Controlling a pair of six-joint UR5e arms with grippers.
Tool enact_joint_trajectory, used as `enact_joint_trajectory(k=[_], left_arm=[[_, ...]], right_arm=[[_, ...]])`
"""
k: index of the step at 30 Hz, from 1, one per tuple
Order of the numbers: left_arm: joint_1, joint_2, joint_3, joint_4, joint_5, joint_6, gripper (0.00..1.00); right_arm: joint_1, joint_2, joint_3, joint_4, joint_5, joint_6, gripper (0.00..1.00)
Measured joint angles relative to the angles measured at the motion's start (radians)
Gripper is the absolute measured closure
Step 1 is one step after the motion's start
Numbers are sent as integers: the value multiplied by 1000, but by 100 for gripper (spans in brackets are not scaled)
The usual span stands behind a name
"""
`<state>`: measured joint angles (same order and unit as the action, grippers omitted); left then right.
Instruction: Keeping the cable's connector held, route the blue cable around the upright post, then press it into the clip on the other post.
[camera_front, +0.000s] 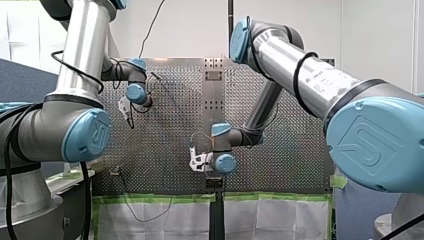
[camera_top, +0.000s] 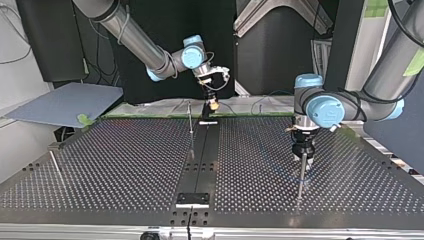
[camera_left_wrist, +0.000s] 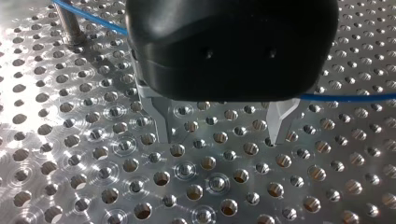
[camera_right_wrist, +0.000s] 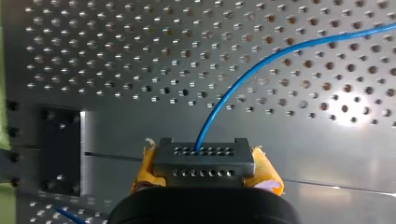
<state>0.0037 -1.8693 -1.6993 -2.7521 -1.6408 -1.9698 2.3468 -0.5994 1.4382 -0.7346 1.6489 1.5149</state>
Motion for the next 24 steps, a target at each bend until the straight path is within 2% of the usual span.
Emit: enact_joint_trajectory(k=[12,20,24], left_arm=[[-1,0,0,1,-3,0,0],[-1,0,0,2,-3,0,0],[-1,0,0,2,-3,0,0]], right_arm=[[-10,104,-1,-102,23,20,100],[-22,169,-1,-167,35,24,100],[-31,200,-1,-197,43,32,100]])
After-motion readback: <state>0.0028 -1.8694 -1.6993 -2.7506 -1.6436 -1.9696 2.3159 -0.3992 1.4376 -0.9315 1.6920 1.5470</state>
